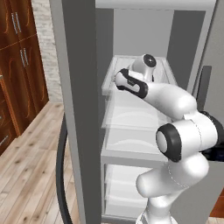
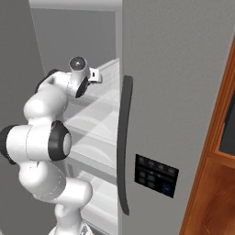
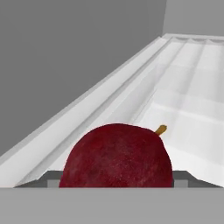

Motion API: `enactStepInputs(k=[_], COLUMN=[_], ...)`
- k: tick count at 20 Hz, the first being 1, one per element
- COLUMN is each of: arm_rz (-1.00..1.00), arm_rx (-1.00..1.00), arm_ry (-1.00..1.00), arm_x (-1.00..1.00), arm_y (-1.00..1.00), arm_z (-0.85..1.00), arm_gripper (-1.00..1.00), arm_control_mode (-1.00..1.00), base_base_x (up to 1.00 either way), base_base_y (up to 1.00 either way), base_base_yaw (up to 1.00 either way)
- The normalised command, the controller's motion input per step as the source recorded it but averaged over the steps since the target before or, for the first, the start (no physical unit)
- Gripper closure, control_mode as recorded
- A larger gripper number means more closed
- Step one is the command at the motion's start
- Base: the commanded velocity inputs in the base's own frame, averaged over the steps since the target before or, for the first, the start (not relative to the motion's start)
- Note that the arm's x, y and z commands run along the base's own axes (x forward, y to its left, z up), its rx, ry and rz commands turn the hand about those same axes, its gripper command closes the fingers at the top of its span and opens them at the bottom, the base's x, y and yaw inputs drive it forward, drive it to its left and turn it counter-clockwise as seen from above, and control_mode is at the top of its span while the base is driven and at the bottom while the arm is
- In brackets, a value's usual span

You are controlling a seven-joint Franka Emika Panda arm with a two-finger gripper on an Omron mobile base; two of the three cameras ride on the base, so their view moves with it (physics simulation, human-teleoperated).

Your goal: Pick up both pears from the fridge and place them inside the tupperware on the counter.

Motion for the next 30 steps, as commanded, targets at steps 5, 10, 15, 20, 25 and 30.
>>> enactStepInputs(k=[5, 10, 15, 20, 25, 30], arm_rz=[-0.01, 0.0, 0.02, 0.03, 0.03, 0.0], arm_rx=[0.0, 0.0, 0.0, -0.03, -0.06, -0.01], arm_ry=[-0.04, -0.01, 0.03, 0.21, 0.24, 0.16], arm_x=[-0.97, -1.0, -1.0, -1.0, -1.0, -0.94], arm_y=[-0.29, -0.49, -0.17, 0.06, 0.03, 0.0], arm_z=[-0.02, 0.38, 0.75, 0.36, -0.02, -0.02], arm_gripper=[1.0, 1.0, 1.0, 1.0, 1.0, 1.0], arm_control_mode=[-1.0, -1.0, -1.0, -1.0, -1.0, -1.0], base_base_x=[0.0, 0.0, 0.0, 0.0, 0.0, 0.0], base_base_y=[0.0, 0.0, 0.0, 0.0, 0.0, 0.0], base_base_yaw=[0.0, 0.0, 0.0, 0.0, 0.0, 0.0])
